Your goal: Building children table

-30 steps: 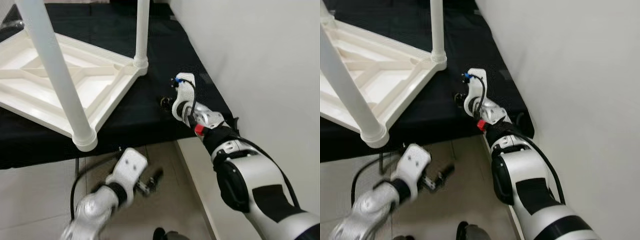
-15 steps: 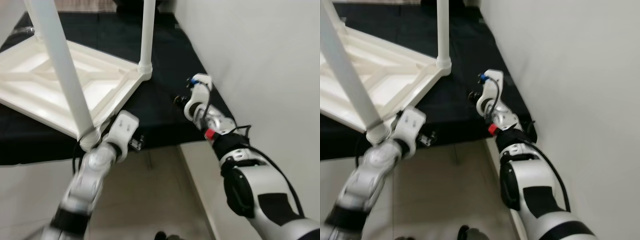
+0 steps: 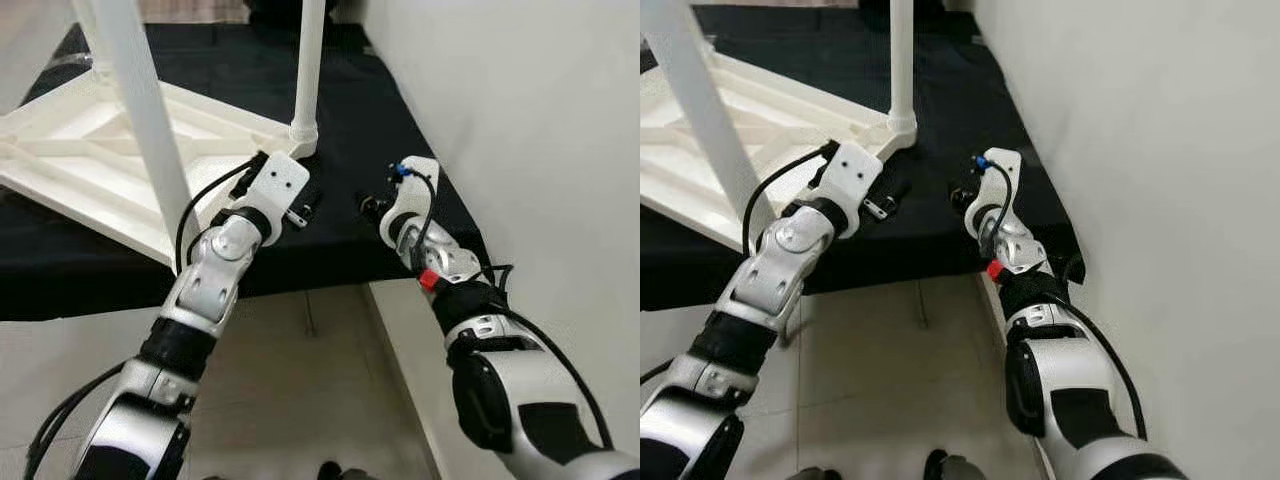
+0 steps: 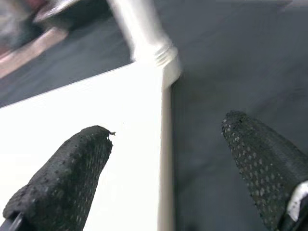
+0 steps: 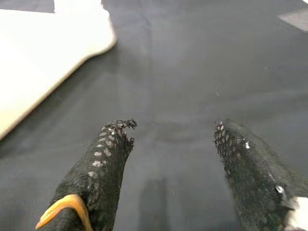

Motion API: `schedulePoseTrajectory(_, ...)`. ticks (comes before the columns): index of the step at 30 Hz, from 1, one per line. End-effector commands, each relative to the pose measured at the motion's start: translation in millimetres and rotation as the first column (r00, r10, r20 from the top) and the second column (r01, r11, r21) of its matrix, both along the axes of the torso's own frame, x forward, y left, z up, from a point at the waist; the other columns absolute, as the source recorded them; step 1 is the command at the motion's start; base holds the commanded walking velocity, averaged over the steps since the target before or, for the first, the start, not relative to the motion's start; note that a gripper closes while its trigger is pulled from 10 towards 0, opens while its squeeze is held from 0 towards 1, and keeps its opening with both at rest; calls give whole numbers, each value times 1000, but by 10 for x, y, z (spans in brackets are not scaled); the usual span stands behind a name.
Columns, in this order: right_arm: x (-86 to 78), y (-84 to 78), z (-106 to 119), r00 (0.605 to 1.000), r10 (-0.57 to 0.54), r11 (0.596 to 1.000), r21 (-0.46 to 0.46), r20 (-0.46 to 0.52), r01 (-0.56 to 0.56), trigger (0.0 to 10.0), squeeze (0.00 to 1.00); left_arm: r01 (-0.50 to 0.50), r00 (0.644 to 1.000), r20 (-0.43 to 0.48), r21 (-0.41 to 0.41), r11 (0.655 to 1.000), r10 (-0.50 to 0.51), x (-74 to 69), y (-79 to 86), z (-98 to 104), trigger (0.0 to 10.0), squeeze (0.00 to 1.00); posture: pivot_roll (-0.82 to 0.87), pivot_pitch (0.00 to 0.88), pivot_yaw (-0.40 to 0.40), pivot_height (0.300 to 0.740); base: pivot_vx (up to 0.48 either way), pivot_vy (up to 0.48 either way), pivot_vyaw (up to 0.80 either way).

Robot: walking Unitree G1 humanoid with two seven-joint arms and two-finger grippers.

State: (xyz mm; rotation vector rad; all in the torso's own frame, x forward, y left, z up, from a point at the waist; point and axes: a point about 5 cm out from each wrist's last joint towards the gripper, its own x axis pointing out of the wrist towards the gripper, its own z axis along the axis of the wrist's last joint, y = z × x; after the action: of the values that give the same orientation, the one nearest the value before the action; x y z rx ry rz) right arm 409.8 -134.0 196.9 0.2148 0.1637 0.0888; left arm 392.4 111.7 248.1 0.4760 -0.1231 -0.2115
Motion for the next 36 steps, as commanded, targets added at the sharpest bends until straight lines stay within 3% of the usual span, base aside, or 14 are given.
schedulePoseTrajectory(1, -35, -88, -38, 999, -29, 999, 15, -15, 29, 10000, 0, -102, 988, -114, 0, 995, 102, 98, 200, -167, 10000, 0, 16, 156, -49, 740, 0, 0, 0)
schedulePoseTrajectory(3, -35, -88, -38, 999, -29, 999, 15, -15, 29, 10000, 0, -102, 988, -114, 0, 995, 102, 98, 200, -167, 10000, 0, 16, 156, -49, 740, 0, 0, 0)
schedulePoseTrajectory(4, -62, -126, -20, 999, -41, 999, 17, -3, 41, 10000, 0, -157, 976, -151, 20, 987, 158, 163, 327, -199, 10000, 0, 13, 166, -46, 740, 0, 0, 0)
schedulePoseTrajectory(7, -114, -137, 16, 999, -31, 999, 12, 15, 31, 10000, 0, -193, 963, -186, 38, 980, 197, 232, 432, -200, 10000, 0, 9, 172, -41, 740, 0, 0, 0)
schedulePoseTrajectory(16, -201, -109, 25, 1000, -17, 1000, 12, 20, 17, 10000, 0, -221, 937, -259, 78, 972, 234, 256, 495, -323, 10000, 0, 8, 197, -28, 740, 0, 0, 0)
schedulePoseTrajectory(23, -258, -124, -29, 1000, -22, 1000, 5, 8, 22, 10000, 0, -213, 923, -316, 57, 975, 220, 243, 528, -431, 10000, 0, 7, 217, -22, 740, 0, 0, 0)
schedulePoseTrajectory(28, -336, -122, 0, 999, -42, 999, 18, 10, 42, 10000, 0, -228, 875, -430, 43, 973, 224, 215, 567, -607, 10000, 0, 5, 225, -17, 740, 0, 0, 0)
schedulePoseTrajectory(30, -357, -122, 24, 999, -48, 999, 23, 16, 48, 10000, 0, -204, 872, -447, 39, 978, 199, 214, 545, -619, 9412, 0, 4, 231, -14, 740, 0, 0, 0)
schedulePoseTrajectory(31, -377, -121, 43, 998, -52, 998, 26, 19, 51, 10000, 0, -185, 871, -457, 34, 982, 180, 215, 527, -623, 10000, 0, 3, 233, -12, 740, 0, 0, 0)
schedulePoseTrajectory(36, -417, -95, -6, 1000, -18, 1000, 11, -1, 18, 10000, 0, -135, 906, -388, 106, 985, 167, 276, 461, -405, 10000, 0, 6, 236, -6, 740, 0, 0, 0)
